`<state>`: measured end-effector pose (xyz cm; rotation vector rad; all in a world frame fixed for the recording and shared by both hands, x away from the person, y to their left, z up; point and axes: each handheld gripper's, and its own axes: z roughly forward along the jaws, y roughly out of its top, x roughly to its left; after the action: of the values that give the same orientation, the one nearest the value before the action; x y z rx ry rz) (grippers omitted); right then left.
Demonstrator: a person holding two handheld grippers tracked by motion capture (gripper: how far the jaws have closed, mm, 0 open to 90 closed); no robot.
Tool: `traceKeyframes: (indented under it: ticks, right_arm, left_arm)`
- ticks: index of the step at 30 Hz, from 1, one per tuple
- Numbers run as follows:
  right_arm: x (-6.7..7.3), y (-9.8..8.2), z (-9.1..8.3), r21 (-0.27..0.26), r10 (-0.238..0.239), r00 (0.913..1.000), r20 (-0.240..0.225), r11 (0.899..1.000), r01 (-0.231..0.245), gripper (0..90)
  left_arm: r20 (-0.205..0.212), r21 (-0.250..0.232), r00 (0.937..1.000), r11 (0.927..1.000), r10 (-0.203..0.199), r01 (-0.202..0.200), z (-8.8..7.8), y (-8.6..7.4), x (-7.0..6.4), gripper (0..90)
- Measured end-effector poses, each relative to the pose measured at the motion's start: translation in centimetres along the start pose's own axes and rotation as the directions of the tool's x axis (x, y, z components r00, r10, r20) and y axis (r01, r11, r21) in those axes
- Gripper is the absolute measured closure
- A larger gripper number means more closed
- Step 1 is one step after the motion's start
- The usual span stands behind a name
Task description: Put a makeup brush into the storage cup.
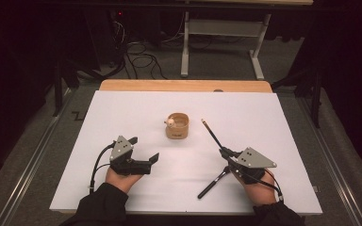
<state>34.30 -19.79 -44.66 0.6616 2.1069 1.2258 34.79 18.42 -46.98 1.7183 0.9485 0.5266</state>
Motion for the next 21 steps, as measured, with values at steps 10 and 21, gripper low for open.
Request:
traceKeyframes:
  ticks: [10,21]
  right_arm:
    - [0.0,0.0,-0.2,-0.019,0.032,0.9995,0.006,0.999,-0.032,86.4]
    - [0.3,0.4,-0.4,-0.046,0.031,0.9994,0.016,0.998,-0.031,86.4]
  left_arm:
    - [0.044,0.002,0.999,0.9999,0.01,-0.01,0.1,-0.1,-0.1,5.5]
    - [0.086,-0.07,0.9959,0.997,-0.026,0.032,-0.4,1.2,-0.6,9.8]
